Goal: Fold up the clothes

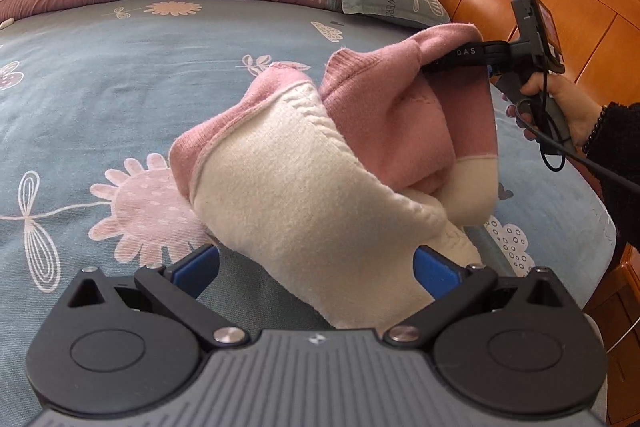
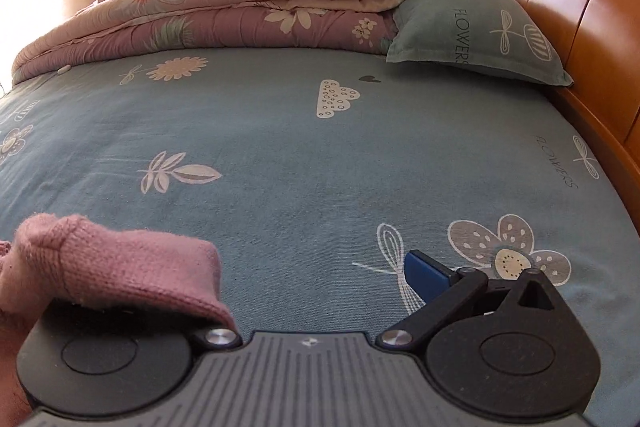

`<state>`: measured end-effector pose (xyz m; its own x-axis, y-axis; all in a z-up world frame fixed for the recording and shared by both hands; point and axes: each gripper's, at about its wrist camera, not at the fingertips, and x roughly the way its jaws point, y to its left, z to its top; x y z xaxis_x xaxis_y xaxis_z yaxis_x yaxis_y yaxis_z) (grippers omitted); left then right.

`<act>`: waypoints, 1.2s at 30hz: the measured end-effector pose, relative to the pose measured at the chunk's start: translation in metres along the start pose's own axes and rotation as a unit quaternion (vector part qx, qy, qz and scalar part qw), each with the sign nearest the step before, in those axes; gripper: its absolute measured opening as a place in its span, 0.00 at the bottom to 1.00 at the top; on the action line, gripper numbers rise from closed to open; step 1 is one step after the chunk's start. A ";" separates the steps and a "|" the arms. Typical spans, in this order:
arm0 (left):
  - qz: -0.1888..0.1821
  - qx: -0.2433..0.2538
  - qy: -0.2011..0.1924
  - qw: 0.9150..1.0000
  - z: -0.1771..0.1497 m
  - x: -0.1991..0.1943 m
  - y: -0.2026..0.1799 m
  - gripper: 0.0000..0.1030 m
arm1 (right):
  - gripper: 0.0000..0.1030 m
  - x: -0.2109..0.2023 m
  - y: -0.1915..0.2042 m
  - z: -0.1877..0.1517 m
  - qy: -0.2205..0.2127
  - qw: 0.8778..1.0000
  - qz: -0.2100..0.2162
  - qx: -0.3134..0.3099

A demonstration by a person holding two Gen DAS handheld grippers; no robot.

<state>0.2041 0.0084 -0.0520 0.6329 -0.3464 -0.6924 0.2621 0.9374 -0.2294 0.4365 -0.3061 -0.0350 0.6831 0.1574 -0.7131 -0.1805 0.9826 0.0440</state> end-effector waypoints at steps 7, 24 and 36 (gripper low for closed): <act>0.020 -0.002 -0.007 1.000 0.024 0.021 0.012 0.99 | 1.00 0.057 -0.054 0.004 0.068 0.993 -0.043 0.085; 0.017 -0.014 0.021 1.000 0.013 0.013 -0.008 0.99 | 1.00 -0.093 0.023 -0.075 0.036 0.986 0.152 -0.057; 0.047 -0.051 0.030 0.997 -0.024 -0.039 0.018 0.99 | 1.00 -0.101 0.147 -0.142 0.056 0.960 0.218 -0.165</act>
<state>0.1668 0.0393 -0.0453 0.6060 -0.2565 -0.7530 0.1261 0.9656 -0.2274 0.2408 -0.1918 -0.0558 0.4138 0.5172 -0.7492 -0.6589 0.7380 0.1456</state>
